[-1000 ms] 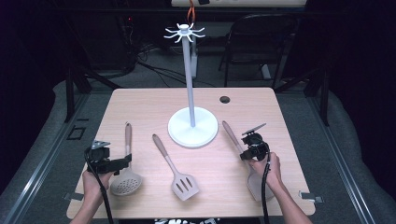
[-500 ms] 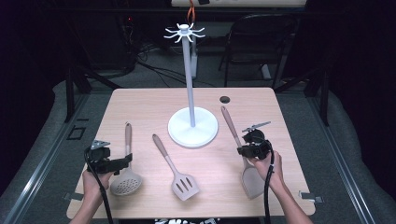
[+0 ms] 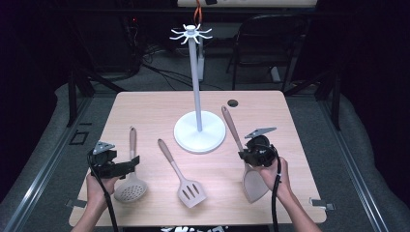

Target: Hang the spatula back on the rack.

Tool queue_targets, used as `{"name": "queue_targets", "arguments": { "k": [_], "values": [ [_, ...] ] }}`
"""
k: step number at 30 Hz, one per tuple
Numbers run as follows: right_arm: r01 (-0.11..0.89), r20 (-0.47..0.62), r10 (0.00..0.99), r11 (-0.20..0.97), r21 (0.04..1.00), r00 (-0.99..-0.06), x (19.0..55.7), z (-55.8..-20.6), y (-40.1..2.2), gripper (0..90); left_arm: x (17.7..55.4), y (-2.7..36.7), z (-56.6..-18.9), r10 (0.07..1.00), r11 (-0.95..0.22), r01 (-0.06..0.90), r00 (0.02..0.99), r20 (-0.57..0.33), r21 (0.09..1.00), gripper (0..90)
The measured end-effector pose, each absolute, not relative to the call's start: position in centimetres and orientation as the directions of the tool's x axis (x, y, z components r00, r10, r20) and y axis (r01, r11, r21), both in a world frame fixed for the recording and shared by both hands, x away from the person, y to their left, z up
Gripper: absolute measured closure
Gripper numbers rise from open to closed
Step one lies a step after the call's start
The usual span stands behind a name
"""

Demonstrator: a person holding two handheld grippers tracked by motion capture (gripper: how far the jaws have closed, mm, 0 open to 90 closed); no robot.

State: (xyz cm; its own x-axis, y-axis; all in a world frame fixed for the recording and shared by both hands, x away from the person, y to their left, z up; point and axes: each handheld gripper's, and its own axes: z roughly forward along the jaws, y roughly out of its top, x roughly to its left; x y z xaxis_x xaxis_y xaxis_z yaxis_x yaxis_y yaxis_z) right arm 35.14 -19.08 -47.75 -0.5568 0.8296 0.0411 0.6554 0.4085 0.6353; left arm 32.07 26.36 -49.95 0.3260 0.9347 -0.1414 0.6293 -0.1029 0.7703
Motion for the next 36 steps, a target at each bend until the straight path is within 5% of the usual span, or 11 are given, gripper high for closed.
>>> {"name": "queue_targets", "arguments": {
  "k": [36],
  "values": [
    [0.510,-0.009,0.766,0.437,0.741,-0.643,35.9,-45.3,-13.6,78.6,34.5,18.4,-46.2,0.828,-0.193,0.495,0.545,-0.130,0.848,0.1]
  ]
}}
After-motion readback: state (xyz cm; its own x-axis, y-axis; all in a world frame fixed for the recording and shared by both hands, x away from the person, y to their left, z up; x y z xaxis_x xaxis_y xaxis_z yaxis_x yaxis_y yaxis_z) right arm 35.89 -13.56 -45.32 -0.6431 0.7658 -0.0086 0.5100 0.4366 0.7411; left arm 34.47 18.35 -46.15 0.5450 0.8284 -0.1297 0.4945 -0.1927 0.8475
